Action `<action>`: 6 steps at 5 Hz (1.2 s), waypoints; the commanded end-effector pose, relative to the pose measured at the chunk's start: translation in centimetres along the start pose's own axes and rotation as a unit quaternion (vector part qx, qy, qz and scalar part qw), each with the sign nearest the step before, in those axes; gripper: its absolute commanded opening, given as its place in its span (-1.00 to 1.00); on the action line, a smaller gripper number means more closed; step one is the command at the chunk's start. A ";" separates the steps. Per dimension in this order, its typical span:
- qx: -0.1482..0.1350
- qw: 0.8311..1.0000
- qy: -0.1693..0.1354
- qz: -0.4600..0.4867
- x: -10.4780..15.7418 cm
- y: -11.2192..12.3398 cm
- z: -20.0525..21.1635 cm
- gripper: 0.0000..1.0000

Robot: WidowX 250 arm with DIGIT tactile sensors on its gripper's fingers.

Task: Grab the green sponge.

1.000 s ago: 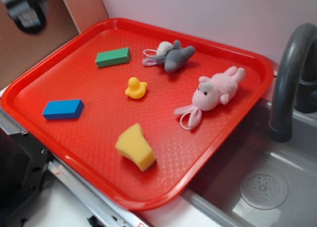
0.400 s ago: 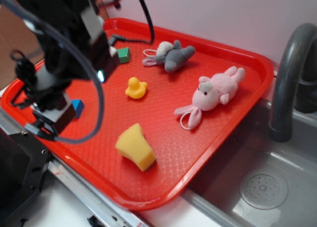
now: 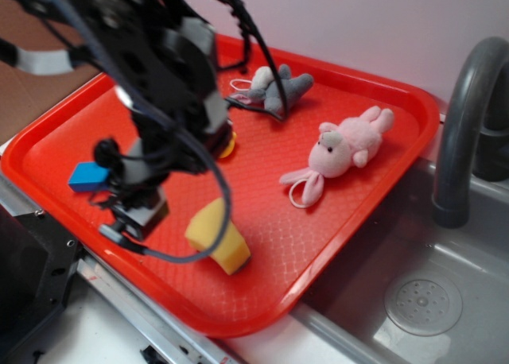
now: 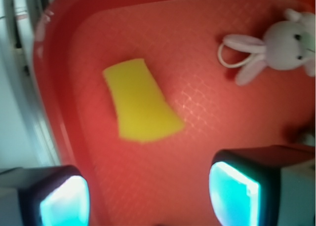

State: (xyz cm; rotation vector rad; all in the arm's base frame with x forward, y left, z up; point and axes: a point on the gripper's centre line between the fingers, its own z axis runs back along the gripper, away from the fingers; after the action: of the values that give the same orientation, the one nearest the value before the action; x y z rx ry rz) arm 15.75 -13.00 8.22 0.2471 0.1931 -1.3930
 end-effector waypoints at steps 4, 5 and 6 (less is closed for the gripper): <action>-0.036 0.998 -0.043 0.003 2.8 -1.0 -6.0 -1.00; -0.039 0.986 -0.096 0.129 0.2 -0.4 -3.6 -1.00; -0.045 0.961 -0.102 0.253 -3.5 0.9 0.3 -1.00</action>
State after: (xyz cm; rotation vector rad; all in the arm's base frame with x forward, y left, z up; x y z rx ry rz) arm 17.33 -9.05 9.34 0.0750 0.0652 -0.8843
